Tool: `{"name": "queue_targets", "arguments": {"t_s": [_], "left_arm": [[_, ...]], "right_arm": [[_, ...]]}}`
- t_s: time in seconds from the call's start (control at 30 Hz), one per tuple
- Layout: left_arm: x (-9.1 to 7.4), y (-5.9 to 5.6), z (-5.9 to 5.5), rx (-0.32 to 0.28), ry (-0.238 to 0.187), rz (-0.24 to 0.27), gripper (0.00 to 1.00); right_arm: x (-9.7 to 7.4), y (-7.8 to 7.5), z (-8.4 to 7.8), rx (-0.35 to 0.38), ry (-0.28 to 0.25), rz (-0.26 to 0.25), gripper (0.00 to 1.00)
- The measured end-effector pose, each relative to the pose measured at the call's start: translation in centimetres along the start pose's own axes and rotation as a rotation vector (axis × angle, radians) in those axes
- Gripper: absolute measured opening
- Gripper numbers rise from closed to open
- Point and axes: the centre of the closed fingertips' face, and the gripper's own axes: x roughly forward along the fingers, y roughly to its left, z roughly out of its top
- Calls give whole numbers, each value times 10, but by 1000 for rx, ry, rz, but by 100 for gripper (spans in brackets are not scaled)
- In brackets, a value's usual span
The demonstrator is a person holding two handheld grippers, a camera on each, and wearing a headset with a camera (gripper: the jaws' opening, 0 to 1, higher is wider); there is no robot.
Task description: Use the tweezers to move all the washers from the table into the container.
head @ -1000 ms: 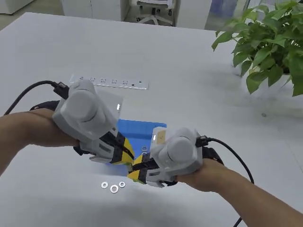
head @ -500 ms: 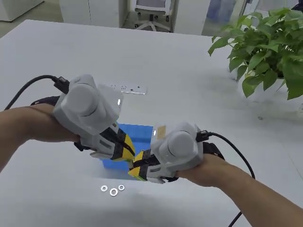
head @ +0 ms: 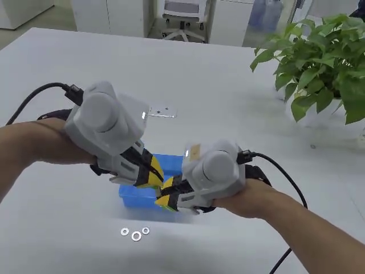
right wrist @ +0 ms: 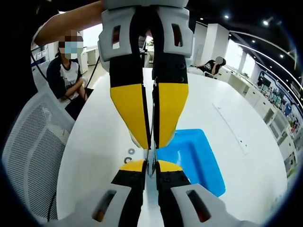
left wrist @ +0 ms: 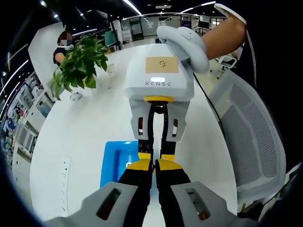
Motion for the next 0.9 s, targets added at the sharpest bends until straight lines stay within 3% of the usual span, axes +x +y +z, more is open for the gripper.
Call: {"name": "queue_targets", "arguments": {"t_s": [0.47,0.9], "left_arm": [[1,22,-2,-7,-3,19,6],[14,40,-14,-24,0,16,6]], "right_arm": [[3,-24,0,-6,-3,-19,10],[16,-41,-12,16,-3,-16,10]]}}
